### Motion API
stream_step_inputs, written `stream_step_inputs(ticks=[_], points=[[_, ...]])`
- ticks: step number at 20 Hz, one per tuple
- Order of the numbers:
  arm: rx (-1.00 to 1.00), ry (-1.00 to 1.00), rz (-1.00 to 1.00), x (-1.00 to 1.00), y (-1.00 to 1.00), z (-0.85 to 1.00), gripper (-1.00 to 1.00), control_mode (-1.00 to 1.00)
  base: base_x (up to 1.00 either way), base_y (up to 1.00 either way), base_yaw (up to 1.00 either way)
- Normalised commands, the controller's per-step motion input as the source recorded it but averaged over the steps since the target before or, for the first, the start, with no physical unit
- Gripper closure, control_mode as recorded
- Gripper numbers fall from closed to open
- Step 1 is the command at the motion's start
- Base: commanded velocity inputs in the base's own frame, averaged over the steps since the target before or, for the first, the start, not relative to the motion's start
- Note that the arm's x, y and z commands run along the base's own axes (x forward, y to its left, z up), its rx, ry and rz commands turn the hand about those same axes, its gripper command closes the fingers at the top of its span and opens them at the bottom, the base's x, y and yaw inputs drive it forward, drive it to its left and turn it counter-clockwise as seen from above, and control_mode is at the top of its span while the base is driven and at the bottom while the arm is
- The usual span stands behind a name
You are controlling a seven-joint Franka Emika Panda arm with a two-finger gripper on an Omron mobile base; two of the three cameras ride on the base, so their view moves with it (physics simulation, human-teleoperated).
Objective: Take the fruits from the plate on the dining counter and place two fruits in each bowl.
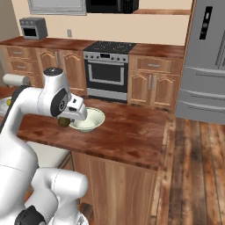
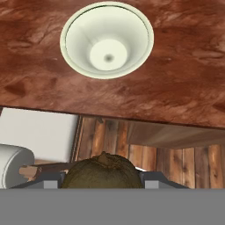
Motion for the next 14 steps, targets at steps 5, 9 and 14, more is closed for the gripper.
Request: stream_step_inputs(ticks=[5,9,14], points=[[0.0,0.0,0.0,0.23,0.0,0.0,1.0,-1.0,0.3,0.01,0.0],[0.0,0.0,0.0,0.85,0.0,0.0,1.0,-1.0,0.0,0.0,0.0],[0.0,0.0,0.0,1.0,0.03,0.0,1.0,-1.0,0.0,0.0,0.0]])
